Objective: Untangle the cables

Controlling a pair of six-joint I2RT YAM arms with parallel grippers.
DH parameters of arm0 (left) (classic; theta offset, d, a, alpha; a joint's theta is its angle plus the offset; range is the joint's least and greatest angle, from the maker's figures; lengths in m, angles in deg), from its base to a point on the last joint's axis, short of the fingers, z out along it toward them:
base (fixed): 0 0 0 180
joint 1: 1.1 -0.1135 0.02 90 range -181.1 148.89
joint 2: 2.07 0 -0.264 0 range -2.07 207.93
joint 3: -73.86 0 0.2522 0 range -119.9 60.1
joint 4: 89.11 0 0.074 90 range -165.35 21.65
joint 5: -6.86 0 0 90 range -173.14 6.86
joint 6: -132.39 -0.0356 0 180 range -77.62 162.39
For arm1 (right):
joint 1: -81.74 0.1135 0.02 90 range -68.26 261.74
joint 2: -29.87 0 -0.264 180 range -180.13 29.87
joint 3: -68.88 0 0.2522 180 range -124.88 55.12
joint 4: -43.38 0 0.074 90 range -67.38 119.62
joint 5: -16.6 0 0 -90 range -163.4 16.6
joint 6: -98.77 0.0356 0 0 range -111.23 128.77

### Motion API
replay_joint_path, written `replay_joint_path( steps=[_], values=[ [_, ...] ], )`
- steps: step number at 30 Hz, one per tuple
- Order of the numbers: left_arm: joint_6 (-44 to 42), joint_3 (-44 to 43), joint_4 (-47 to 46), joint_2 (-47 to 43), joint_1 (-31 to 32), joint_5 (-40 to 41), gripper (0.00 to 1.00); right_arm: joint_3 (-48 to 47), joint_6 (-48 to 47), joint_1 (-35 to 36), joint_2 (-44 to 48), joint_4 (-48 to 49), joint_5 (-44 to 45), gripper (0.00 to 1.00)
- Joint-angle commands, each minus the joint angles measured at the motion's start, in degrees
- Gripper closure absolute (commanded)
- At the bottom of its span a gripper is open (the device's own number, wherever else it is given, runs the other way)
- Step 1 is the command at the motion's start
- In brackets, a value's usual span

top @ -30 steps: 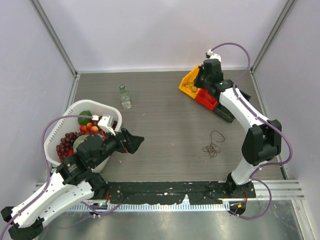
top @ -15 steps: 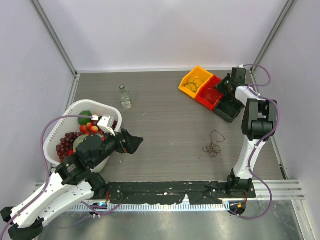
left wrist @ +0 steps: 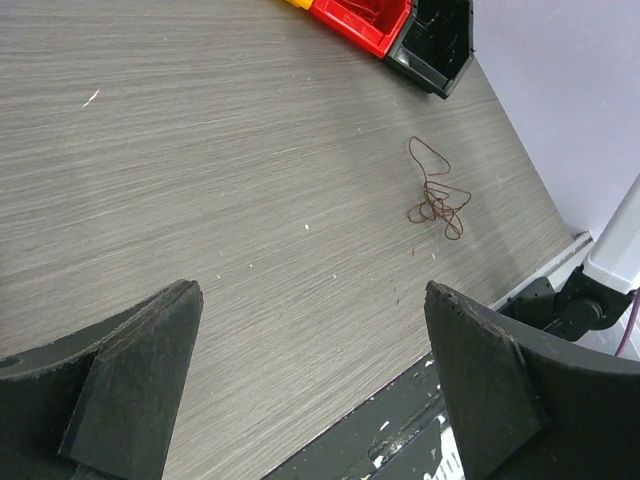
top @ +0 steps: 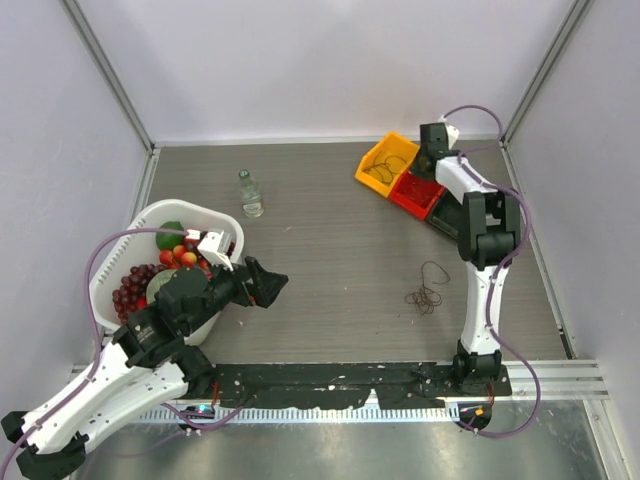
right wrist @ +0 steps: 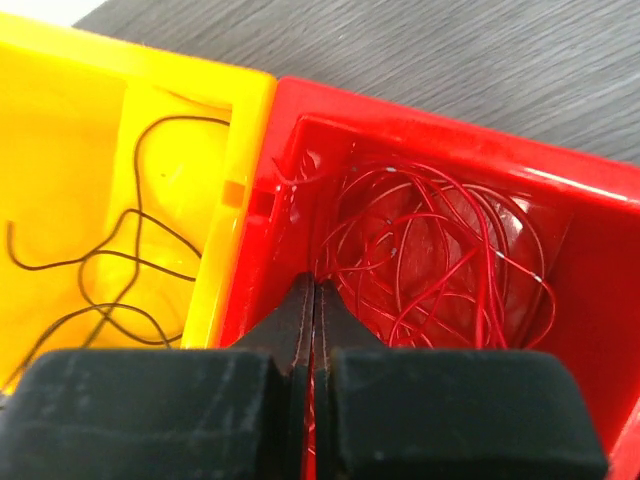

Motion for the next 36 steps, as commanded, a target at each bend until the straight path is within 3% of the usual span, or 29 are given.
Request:
replay_joint_path(
  steps=[1, 8, 14, 19, 26, 29, 36],
  values=[
    [-0.2, -2.2, -1.8, 0.1, -0.3, -0.2, 0.03, -5.8, -5.1, 2.2, -3.7, -6.7, 9.8, 0.99],
    [0.6, -2.1, -1.0, -0.8, -0.3, -0.2, 0.03, -11.1, -7.1, 2.6, -5.8, -10.6, 8.4, 0.97],
    [0.9, -2.3, -1.0, -0.5, -0.2, -0.5, 0.03, -17.5, -7.6, 3.0, -2.9, -17.2, 7.3, 0.80],
    [1.3, -1.9, -2.3, 0.2, -0.3, -1.3, 0.03, -19.6, -8.1, 2.9, 2.4, -21.1, 8.9, 0.59],
    [1.6, -1.7, -3.5, 0.9, -0.3, -2.7, 0.03, -17.9, -8.5, 2.9, 8.7, -24.3, 11.6, 0.48],
    [1.5, -1.6, -3.6, 1.0, -0.3, -3.0, 0.03, -11.4, -6.5, 2.9, 14.7, -24.2, 12.9, 0.44],
    [1.4, -0.9, -4.9, 2.5, -0.3, -4.8, 0.03, 24.9, 2.4, 3.2, 41.0, -10.7, 5.4, 0.40]
  ],
)
